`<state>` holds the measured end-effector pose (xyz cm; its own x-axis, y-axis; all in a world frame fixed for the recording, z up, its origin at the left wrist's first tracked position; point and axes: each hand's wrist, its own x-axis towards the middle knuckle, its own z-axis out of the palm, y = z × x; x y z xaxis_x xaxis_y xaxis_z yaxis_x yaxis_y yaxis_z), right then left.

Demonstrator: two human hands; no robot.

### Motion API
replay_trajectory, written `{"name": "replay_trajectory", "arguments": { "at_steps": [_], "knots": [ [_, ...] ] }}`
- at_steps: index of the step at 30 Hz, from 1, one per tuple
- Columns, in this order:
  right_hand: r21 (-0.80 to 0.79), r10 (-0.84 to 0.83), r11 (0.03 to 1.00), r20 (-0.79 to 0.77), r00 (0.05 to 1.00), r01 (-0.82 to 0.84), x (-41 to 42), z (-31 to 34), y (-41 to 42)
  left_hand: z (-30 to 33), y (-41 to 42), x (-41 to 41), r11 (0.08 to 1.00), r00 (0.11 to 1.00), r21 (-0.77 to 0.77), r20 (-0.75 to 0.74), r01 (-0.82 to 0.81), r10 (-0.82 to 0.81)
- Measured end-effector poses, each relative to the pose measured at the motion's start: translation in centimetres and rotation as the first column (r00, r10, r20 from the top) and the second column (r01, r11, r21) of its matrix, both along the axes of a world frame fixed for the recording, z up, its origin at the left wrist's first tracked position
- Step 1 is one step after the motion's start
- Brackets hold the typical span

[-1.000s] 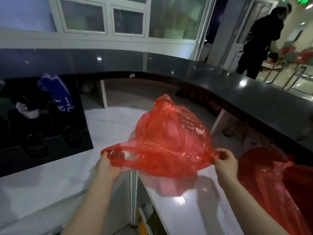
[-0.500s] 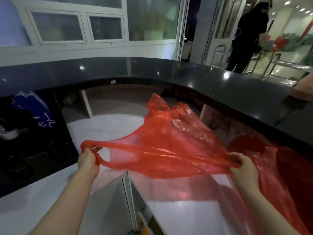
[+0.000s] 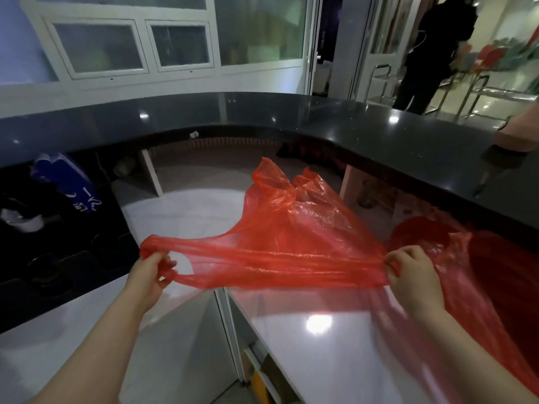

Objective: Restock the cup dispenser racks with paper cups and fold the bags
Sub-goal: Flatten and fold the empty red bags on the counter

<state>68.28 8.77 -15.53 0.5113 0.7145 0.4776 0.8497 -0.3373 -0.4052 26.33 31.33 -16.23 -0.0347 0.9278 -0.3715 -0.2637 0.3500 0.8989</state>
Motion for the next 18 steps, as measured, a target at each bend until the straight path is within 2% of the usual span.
{"name": "replay_trajectory", "arguments": {
  "at_steps": [3,5,7,9,14,16,18],
  "knots": [
    [-0.055,0.101,0.994,0.065,0.993,-0.098,-0.6,0.2,0.4,0.2,-1.6,-0.4,0.985,0.986,-0.05,0.049,0.163,-0.16],
    [-0.06,0.108,0.992,0.002,0.994,-0.107,-1.1,0.1,0.8,0.7,-2.6,-0.6,0.956,0.953,-0.039,0.097,0.29,-0.285],
    [-0.029,0.106,0.994,-0.043,0.993,-0.108,-1.5,-0.2,1.0,1.1,-3.1,-0.7,0.932,0.929,-0.005,0.077,0.363,-0.362],
    [-0.036,0.139,0.989,-0.029,0.99,-0.14,-1.5,-0.4,0.9,1.5,-3.3,-0.8,0.936,0.935,0.025,0.054,0.35,-0.351],
    [-0.331,0.296,0.918,0.21,0.932,-0.217,-1.3,-0.5,0.6,2.0,-2.7,-0.6,0.967,0.962,0.069,0.108,0.244,-0.251],
    [-0.324,0.261,0.928,0.209,0.942,-0.185,-1.4,-0.5,0.9,2.1,-2.1,-0.3,0.978,0.979,0.082,0.049,0.192,-0.197],
    [-0.23,0.16,0.965,0.138,0.977,-0.126,-1.2,-0.4,1.3,2.3,-1.2,-0.3,0.987,0.992,0.138,-0.104,0.078,-0.064]
  ]
}}
